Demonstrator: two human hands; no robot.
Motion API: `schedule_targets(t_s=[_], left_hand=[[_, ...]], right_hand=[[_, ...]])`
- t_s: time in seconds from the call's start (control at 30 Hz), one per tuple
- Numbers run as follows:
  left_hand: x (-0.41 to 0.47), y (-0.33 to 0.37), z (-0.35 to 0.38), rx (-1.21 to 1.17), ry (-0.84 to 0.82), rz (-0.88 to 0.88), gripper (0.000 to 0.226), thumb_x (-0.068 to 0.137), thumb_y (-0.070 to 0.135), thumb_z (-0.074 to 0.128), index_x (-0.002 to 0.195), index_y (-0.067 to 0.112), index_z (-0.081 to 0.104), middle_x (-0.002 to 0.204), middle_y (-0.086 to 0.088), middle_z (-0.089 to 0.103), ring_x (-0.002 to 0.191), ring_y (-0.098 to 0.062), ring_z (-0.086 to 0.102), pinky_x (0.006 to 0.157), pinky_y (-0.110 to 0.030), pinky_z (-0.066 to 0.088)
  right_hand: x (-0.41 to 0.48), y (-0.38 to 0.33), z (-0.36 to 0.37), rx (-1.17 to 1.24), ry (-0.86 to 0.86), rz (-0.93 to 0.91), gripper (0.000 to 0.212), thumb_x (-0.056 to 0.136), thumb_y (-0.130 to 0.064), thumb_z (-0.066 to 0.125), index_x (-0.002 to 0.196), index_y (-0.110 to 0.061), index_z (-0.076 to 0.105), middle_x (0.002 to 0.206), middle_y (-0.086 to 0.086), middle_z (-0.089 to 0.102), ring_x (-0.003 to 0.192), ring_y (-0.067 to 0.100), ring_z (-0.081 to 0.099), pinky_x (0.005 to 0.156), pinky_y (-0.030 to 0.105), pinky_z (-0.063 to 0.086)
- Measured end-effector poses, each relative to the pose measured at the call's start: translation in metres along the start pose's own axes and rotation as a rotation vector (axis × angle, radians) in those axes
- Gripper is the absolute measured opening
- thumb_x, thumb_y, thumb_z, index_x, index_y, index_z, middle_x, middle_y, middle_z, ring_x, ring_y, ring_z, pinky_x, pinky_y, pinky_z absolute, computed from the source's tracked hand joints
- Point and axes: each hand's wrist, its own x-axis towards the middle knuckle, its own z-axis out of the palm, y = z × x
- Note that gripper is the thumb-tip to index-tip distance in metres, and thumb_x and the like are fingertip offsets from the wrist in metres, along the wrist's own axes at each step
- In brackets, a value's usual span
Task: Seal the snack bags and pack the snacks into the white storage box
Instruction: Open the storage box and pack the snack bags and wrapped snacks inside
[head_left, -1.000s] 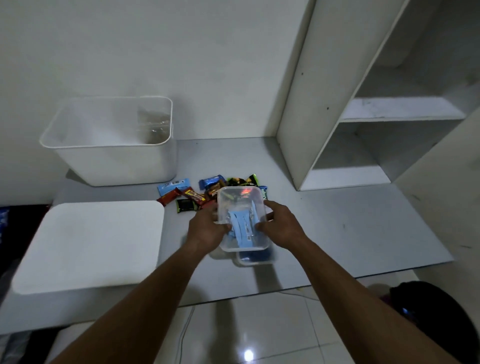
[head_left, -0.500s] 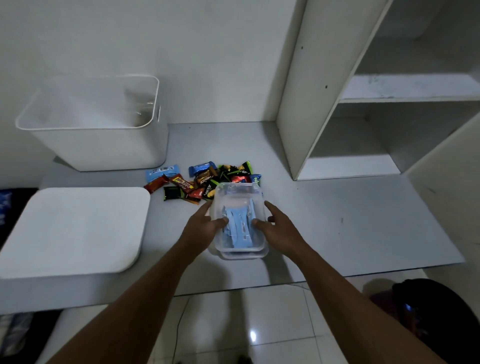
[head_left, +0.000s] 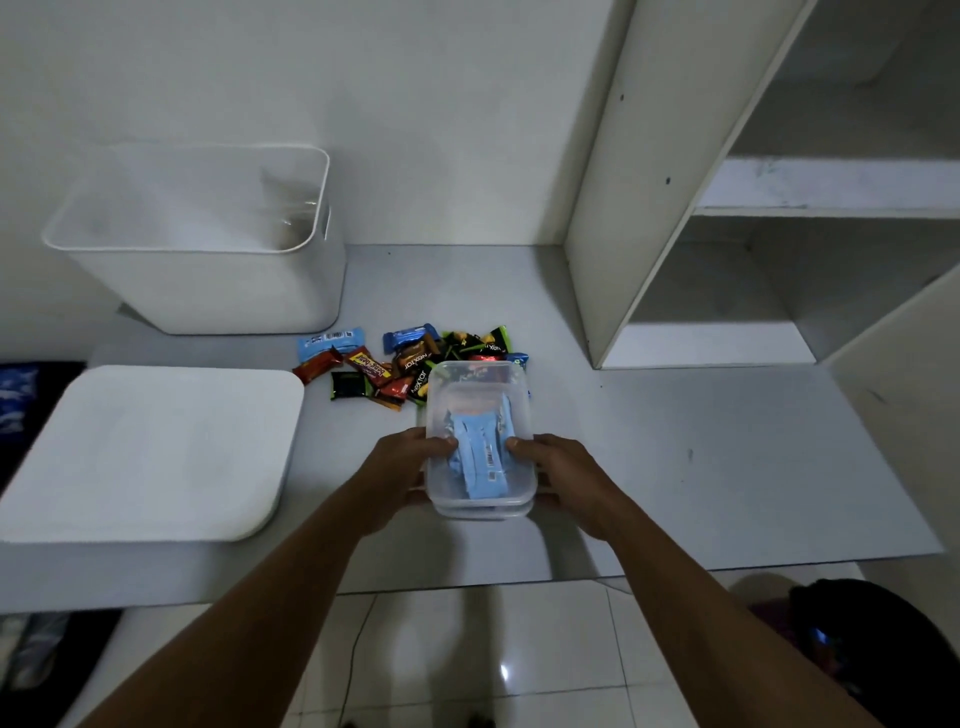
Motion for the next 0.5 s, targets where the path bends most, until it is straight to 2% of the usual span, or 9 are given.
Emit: schedule_targets(t_s=[0.1,0.17,0.27,0.3,0.37,0.5], left_hand=[[-0.014,0.017,-0.006,0.007,0.013,0.046,0.032,0.092,0.023,0.064,0.124,0.017,0.062,0.106,-0.007,0.074,0.094,-0.025,0.071,0.067,-0.035,0.059],[-0.026,0.033,-0.014,0.010,0.042,0.099,0.033,0.093,0.023,0.064,0.126,0.026,0.060,0.106,-0.002,0.075,0.094,-0.024,0.072,0.070,-0.037,0.061],[-0.049,0.064,-0.031,0.024,0.071,0.189,0.045,0.092,0.024,0.065,0.133,0.037,0.054,0.117,0.002,0.072,0.101,-0.023,0.071,0.074,-0.039,0.061],[-0.056,0.075,-0.038,0.029,0.083,0.212,0.048,0.091,0.024,0.065,0.135,0.038,0.053,0.118,0.003,0.072,0.101,-0.022,0.071,0.074,-0.038,0.061],[-0.072,0.098,-0.052,0.043,0.103,0.260,0.040,0.092,0.023,0.064,0.130,0.035,0.059,0.110,0.002,0.075,0.095,-0.020,0.073,0.073,-0.035,0.060],[-0.101,0.146,-0.090,0.068,0.140,0.367,0.032,0.093,0.025,0.064,0.122,0.037,0.063,0.100,0.002,0.077,0.085,-0.018,0.075,0.069,-0.033,0.060]], right_hand=[[-0.009,-0.020,0.004,0.011,-0.003,-0.050,0.039,0.089,-0.040,0.069,0.120,-0.017,0.066,0.103,0.000,0.077,0.091,0.018,0.075,0.085,0.040,0.061],[-0.018,-0.041,0.012,0.019,-0.008,-0.099,0.039,0.090,-0.037,0.069,0.126,-0.022,0.062,0.108,-0.001,0.075,0.092,0.018,0.075,0.081,0.039,0.062],[-0.031,-0.082,0.028,-0.019,-0.035,-0.205,0.058,0.091,-0.037,0.069,0.141,-0.045,0.042,0.127,-0.006,0.066,0.103,0.018,0.071,0.075,0.038,0.063],[-0.034,-0.096,0.034,-0.036,-0.046,-0.227,0.061,0.091,-0.037,0.068,0.144,-0.048,0.039,0.130,-0.007,0.064,0.104,0.017,0.070,0.073,0.036,0.063],[-0.041,-0.126,0.048,-0.059,-0.074,-0.271,0.050,0.094,-0.035,0.065,0.139,-0.049,0.048,0.123,-0.006,0.069,0.101,0.017,0.072,0.075,0.039,0.063],[-0.049,-0.186,0.082,-0.096,-0.103,-0.360,0.030,0.095,-0.034,0.064,0.106,-0.062,0.061,0.110,-0.004,0.076,0.097,0.021,0.074,0.083,0.050,0.060]])
